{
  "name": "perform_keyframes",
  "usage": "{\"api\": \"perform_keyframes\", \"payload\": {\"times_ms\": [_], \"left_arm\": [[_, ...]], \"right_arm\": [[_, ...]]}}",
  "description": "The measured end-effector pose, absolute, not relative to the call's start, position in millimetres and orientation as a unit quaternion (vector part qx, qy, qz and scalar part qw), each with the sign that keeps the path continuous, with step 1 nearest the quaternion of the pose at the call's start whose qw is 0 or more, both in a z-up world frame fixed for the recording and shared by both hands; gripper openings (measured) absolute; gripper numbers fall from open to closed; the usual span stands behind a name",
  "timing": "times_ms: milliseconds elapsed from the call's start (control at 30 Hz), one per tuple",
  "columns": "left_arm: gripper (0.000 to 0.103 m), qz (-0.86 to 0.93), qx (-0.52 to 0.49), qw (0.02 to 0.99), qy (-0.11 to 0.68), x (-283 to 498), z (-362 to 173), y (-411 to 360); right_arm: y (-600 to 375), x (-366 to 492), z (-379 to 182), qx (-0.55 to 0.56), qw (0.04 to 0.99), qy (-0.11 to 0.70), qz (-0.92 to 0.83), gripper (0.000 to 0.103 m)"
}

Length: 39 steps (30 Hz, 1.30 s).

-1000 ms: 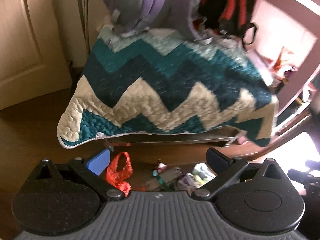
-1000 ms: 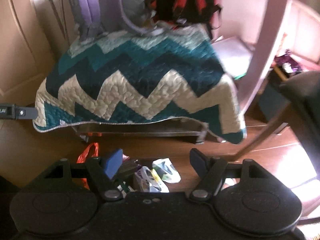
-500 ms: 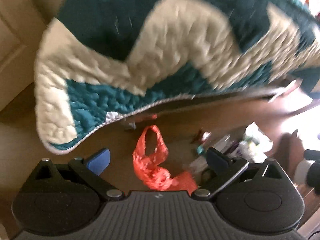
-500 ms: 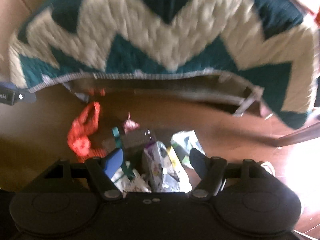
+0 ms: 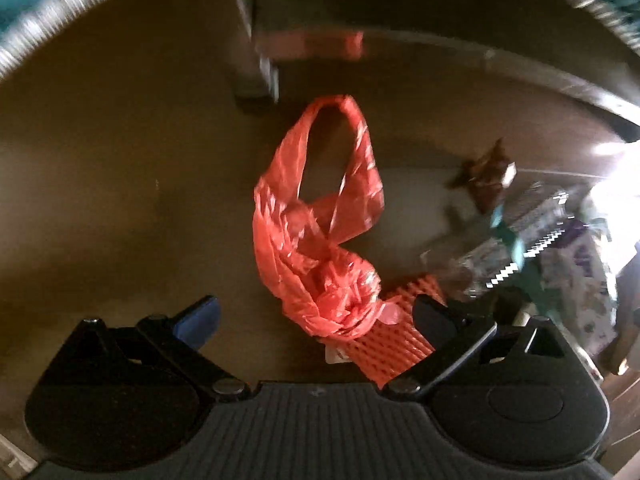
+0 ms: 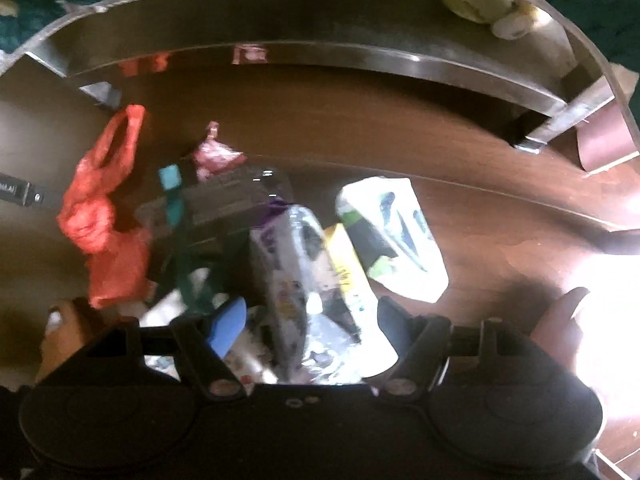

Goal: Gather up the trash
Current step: 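Lower the left tool to the red plastic bag and close on it, then lift the red bag with the left tool while the right tool grasps the white plastic bag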

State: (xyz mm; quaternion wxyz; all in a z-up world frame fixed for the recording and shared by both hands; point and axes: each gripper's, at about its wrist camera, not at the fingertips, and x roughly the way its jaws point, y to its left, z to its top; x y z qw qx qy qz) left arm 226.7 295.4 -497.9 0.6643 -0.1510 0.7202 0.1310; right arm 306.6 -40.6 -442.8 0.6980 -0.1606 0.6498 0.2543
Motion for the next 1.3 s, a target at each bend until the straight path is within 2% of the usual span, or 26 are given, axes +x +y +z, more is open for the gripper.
{"api": "perform_keyframes", "payload": {"times_ms": [233,700,833,933,1000,1033,1067,1100,1200,1300], "left_arm": [[0.103,0.127,-0.177,0.648,0.730,228,-531,292],[0.101,0.132,-0.211,0.627,0.738,236,-566,291],[0.086,0.138,-0.221,0.619,0.741,235,-573,297],[0.072,0.138,-0.229,0.618,0.739,235,-575,300],[0.068,0.139,-0.232,0.620,0.736,234,-577,301],[0.063,0.139,-0.236,0.622,0.734,232,-578,301],[0.063,0.140,-0.237,0.623,0.732,232,-578,301],[0.063,0.143,-0.237,0.624,0.731,232,-581,301],[0.060,0.145,-0.236,0.629,0.726,231,-584,297],[0.058,0.149,-0.238,0.633,0.722,231,-583,296]], "right_arm": [[-67,351,-458,-0.128,0.721,0.650,0.203,0.071],[-49,377,-515,-0.212,0.692,0.661,0.201,0.070],[-45,383,-524,-0.213,0.690,0.659,0.210,0.069],[-41,385,-531,-0.219,0.687,0.659,0.215,0.068],[-39,386,-534,-0.219,0.685,0.659,0.220,0.067],[-38,386,-536,-0.217,0.685,0.659,0.222,0.061],[-37,387,-537,-0.217,0.685,0.659,0.222,0.031],[-37,388,-539,-0.217,0.681,0.664,0.220,0.014],[-37,392,-541,-0.211,0.679,0.670,0.211,0.013],[-38,392,-536,-0.214,0.684,0.665,0.211,0.005]]}}
